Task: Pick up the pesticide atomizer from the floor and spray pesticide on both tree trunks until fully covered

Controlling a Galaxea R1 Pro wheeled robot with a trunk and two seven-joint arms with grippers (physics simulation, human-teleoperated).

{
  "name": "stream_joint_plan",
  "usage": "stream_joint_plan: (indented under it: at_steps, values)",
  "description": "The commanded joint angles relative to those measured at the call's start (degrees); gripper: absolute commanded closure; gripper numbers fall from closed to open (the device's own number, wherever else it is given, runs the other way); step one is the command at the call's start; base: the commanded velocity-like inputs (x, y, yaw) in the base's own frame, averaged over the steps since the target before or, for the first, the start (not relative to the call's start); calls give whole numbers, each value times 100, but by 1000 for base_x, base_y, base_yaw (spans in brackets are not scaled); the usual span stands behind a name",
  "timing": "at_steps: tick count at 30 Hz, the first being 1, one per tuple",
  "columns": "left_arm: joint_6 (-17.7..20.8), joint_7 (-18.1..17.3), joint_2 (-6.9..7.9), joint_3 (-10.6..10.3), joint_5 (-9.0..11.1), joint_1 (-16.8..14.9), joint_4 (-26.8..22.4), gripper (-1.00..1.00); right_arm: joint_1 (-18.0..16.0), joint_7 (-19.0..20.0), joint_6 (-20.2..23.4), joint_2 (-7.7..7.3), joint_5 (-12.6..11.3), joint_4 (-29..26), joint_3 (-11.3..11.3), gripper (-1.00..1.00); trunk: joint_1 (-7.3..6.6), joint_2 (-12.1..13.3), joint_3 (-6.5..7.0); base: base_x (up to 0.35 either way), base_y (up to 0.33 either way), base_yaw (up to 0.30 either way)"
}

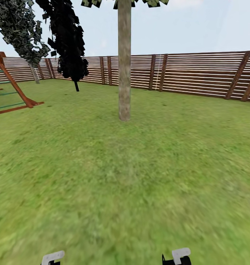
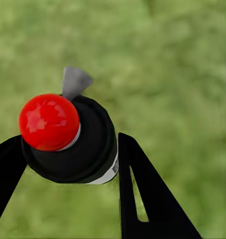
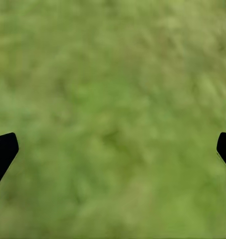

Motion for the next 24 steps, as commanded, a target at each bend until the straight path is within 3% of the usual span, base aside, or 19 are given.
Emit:
stream_joint_plan:
  at_steps: [1,6,14,24]
  values:
    - [-19,16,-1,11,-31,-4,6,100,-4,-60,2,1,37,6,44,-100,3,-2,-5,340,0,0]
    - [-16,16,-1,11,-31,-4,6,100,-4,-60,2,1,37,6,44,-100,3,-2,-5,340,0,-9]
    - [-16,16,-1,10,-31,-4,6,100,-4,-60,2,-2,37,6,44,-100,3,-2,-5,340,0,-202]
    - [-19,16,-1,11,-31,-4,6,100,-4,-68,2,0,37,6,44,-100,3,-2,-5,340,0,-9]
